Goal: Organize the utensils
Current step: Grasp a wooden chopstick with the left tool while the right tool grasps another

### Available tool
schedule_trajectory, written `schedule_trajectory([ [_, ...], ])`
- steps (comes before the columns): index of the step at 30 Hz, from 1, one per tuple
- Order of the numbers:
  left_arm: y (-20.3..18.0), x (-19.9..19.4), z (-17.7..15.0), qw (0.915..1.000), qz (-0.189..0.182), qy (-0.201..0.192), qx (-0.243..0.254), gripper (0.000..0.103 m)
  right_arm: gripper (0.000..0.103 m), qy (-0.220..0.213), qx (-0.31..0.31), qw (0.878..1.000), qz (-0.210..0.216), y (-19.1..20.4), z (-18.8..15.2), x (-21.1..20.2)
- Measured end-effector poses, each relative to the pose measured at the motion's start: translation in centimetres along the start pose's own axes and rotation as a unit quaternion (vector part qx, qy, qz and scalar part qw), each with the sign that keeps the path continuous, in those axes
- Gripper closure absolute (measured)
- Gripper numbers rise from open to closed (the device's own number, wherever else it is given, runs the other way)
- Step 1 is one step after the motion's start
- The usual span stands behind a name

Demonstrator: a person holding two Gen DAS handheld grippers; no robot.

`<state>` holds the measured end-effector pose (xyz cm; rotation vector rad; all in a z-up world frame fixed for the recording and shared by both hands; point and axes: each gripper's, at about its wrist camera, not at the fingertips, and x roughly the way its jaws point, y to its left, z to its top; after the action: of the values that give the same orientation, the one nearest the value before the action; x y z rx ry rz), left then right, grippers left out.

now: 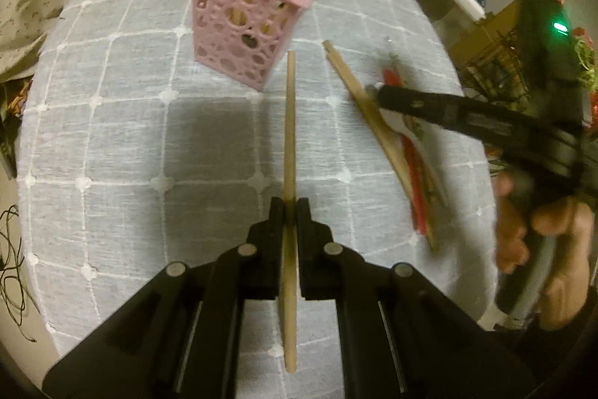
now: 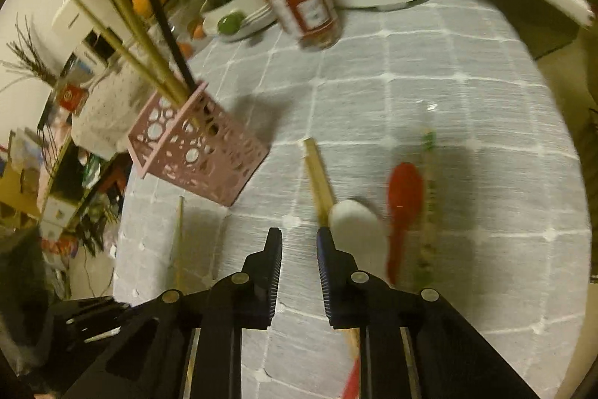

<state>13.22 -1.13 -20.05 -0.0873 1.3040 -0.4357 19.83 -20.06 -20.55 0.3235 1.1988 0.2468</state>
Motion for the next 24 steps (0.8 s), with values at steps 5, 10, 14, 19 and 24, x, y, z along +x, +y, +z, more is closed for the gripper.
schedule_trajectory([
  [5, 0.7, -0.9, -0.4, 1.0000, -0.008, -0.005, 0.002, 0.096, 0.084, 0.012, -0.007, 1.000, -0.026, 0.5, 0.6, 1.5],
  [10, 0.6, -1.3, -0.5, 0.9999, -0.007, -0.009, 0.008, 0.096, 0.084, 0.028, -0.006, 0.998, -0.048, 0.2, 0.9, 3.0],
  [14, 0.5, -1.3, -0.4, 0.9999, -0.004, -0.013, 0.009, 0.096, 0.084, 0.033, -0.008, 0.998, -0.045, 0.0, 0.9, 3.6],
  [19, 0.5, -1.4, -0.3, 0.9998, 0.002, -0.018, 0.011, 0.096, 0.090, 0.040, -0.038, 0.994, -0.093, 0.8, 0.7, 4.5],
  [24, 0.2, -2.4, -0.6, 0.9989, 0.015, -0.034, 0.030, 0.096, 0.096, 0.022, -0.096, 0.986, -0.138, 2.6, -0.2, 4.5],
])
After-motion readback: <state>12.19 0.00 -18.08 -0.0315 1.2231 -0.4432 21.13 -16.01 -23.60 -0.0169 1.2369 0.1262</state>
